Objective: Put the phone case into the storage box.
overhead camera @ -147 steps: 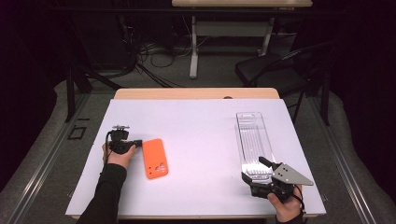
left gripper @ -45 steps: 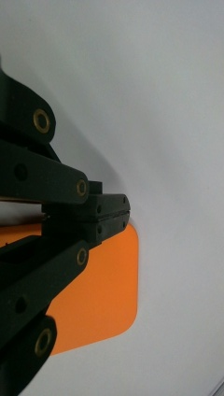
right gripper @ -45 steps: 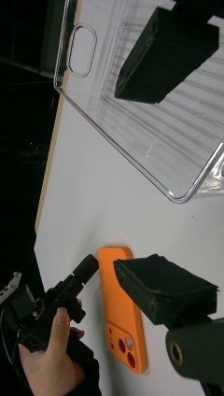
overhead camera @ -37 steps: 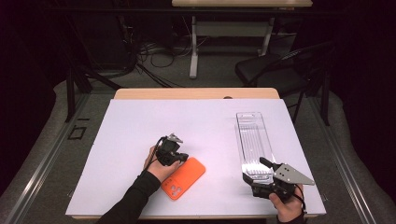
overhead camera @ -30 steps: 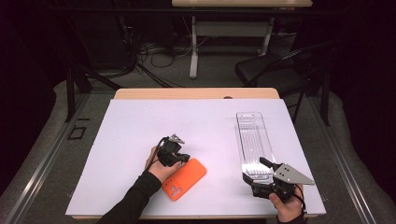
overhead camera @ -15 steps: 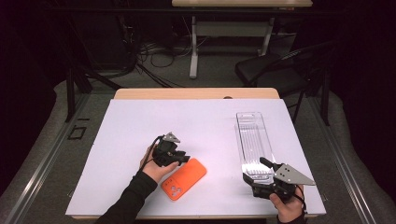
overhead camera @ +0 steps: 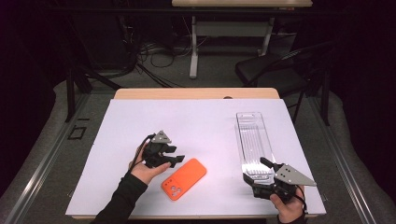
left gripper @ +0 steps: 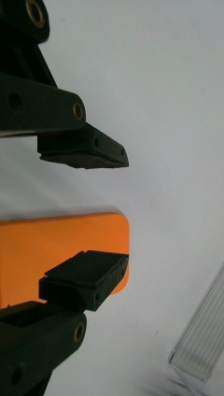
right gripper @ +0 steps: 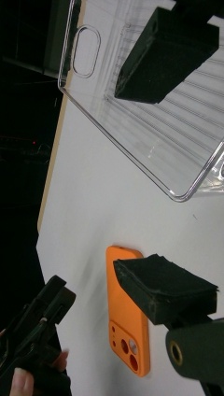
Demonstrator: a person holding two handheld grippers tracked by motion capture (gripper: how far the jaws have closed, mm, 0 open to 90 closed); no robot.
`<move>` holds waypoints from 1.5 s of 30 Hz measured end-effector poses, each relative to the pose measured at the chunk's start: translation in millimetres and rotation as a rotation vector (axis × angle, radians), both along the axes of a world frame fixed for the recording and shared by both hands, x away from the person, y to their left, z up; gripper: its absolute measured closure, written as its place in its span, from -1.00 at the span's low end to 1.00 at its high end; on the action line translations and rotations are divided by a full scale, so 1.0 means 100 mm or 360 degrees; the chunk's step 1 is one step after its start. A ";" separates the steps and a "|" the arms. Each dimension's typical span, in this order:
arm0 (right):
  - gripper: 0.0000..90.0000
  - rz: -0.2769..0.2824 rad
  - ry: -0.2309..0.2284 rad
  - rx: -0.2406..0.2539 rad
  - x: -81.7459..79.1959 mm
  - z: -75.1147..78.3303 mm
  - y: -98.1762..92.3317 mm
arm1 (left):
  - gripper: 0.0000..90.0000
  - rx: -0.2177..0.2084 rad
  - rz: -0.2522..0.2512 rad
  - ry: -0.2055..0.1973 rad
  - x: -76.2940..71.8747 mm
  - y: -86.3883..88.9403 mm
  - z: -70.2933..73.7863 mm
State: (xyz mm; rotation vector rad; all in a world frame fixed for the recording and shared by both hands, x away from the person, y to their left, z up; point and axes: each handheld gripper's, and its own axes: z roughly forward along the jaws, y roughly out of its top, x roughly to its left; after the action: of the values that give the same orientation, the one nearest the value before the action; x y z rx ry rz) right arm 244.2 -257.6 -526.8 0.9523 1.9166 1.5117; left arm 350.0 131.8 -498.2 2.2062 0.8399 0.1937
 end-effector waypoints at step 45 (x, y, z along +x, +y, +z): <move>-0.69 -0.0005 0.0021 -0.0016 0.00 -0.02 0.03 | -0.90 0.0363 -0.0096 0.0478 -0.10 -0.18 0.24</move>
State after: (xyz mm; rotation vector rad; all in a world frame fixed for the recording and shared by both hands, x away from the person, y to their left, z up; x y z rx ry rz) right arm 244.5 -254.6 -528.8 0.9629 1.9295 1.4962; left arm 340.0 113.6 -474.1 2.5118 0.9493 -0.0783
